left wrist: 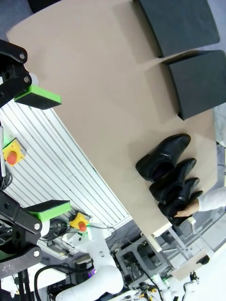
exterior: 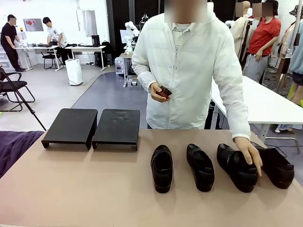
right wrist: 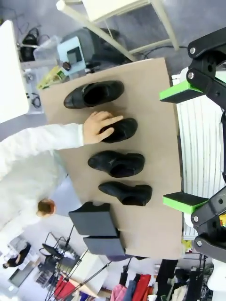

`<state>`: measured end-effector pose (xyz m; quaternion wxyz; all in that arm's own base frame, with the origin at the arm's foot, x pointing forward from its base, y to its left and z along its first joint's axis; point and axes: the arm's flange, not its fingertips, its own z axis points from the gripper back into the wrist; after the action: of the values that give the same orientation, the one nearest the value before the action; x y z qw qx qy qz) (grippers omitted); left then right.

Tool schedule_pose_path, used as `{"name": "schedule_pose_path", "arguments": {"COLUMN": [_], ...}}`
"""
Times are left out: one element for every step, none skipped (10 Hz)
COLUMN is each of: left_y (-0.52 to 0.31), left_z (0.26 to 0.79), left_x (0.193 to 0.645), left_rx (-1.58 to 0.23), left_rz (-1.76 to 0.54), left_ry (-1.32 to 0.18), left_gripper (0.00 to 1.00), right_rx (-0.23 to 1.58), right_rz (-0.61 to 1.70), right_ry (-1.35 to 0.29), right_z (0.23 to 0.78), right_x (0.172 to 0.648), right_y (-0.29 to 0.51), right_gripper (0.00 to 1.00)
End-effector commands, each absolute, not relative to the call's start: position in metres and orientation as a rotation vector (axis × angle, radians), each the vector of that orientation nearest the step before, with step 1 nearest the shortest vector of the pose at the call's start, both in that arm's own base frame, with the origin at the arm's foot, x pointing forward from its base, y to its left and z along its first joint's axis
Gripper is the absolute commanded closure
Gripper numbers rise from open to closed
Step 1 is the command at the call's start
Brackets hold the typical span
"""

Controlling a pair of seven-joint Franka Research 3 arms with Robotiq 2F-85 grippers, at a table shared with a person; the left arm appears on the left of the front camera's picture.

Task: Organize the shoes by placing them on the stand.
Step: Pick up one Shoe and place it in the middle of the table.

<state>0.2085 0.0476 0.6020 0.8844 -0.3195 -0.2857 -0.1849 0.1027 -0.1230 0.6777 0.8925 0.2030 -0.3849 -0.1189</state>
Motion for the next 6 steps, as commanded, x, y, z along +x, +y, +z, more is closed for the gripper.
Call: {"name": "schedule_pose_path", "arguments": {"left_y": [0.048, 0.048, 0.048, 0.048, 0.048, 0.048], "left_z": [0.602, 0.602, 0.602, 0.602, 0.602, 0.602], "left_x": [0.208, 0.208, 0.208, 0.208, 0.208, 0.208], "left_rx": [-0.680, -0.680, -0.680, -0.680, -0.680, -0.680], "left_rz": [-0.403, -0.403, -0.403, -0.403, -0.403, -0.403], "left_ry": [-0.601, -0.601, -0.601, -0.601, -0.601, -0.601], "left_gripper": [0.00, 0.00, 0.00, 0.00, 0.00, 0.00], "right_rx": [0.430, 0.429, 0.421, 0.408, 0.395, 0.387], "right_rz": [-0.230, -0.207, -0.178, -0.148, -0.102, -0.086], "right_ry": [-0.783, -0.771, -0.749, -0.720, -0.686, -0.639], "right_z": [0.665, 0.665, 0.665, 0.663, 0.660, 0.652], "right_x": [0.101, 0.112, 0.131, 0.163, 0.210, 0.262], "right_y": [-0.117, -0.111, -0.096, -0.071, -0.035, 0.007], "right_gripper": [0.00, 0.00, 0.00, 0.00, 0.00, 0.00]}}
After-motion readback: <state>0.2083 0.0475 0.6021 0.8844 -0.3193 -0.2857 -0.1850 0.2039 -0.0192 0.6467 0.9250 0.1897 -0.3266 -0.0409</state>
